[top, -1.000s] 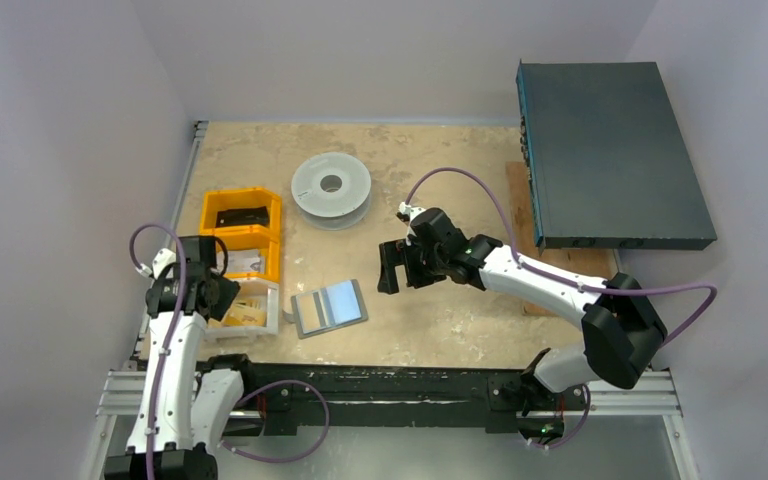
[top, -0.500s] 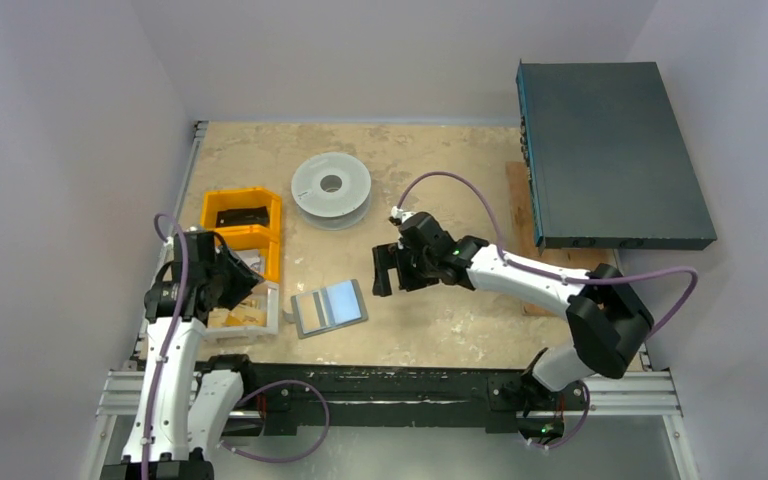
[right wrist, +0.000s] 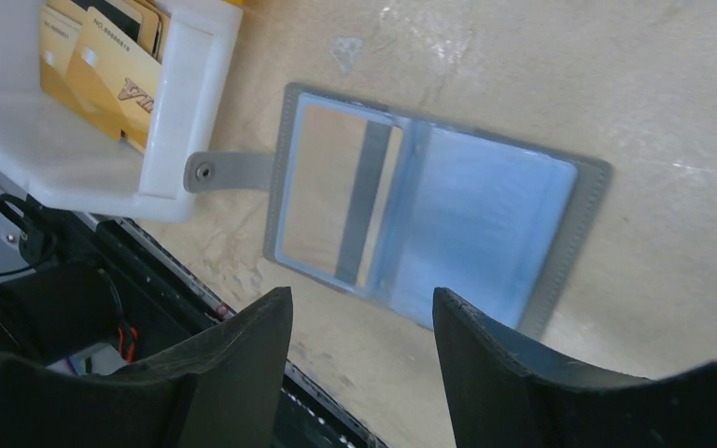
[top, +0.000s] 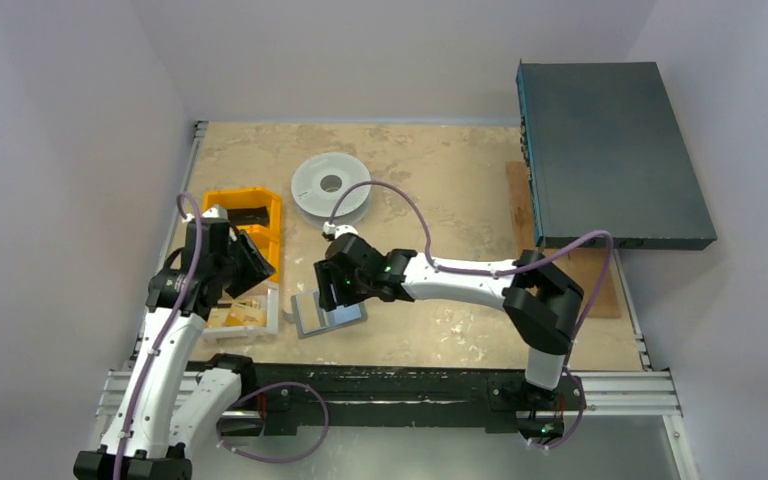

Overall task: Take the credit cards out of the card holder
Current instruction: Remove the credit card from the card holder.

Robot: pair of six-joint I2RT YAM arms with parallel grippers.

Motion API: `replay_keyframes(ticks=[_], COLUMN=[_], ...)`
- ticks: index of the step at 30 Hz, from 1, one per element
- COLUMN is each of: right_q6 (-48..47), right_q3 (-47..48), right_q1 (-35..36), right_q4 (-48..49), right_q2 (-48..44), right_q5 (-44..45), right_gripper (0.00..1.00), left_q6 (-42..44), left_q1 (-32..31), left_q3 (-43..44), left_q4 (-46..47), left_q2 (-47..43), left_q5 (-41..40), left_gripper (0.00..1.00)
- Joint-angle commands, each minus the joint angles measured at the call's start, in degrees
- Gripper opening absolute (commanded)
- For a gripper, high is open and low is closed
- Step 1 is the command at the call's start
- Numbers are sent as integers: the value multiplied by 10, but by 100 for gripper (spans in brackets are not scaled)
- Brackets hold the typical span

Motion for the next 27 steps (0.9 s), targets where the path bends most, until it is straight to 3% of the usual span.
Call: replay_keyframes(ticks=[1, 8, 27], right_q6=[27, 22, -9], right_q3=[63, 126, 241], right_q1=[28, 44, 91], right_q4=[7, -35, -127], right_q2=[39, 113, 200], right_q5=[52, 106, 216], right_gripper=[56, 56, 56], left_q6=[29, 36, 45], left_q1=[17, 136, 152], left_q3=[61, 50, 34], left_q4=[-9, 51, 84], left_q2=[8, 31, 69], left_q5=[-103, 18, 56], left_gripper=[45, 44, 39])
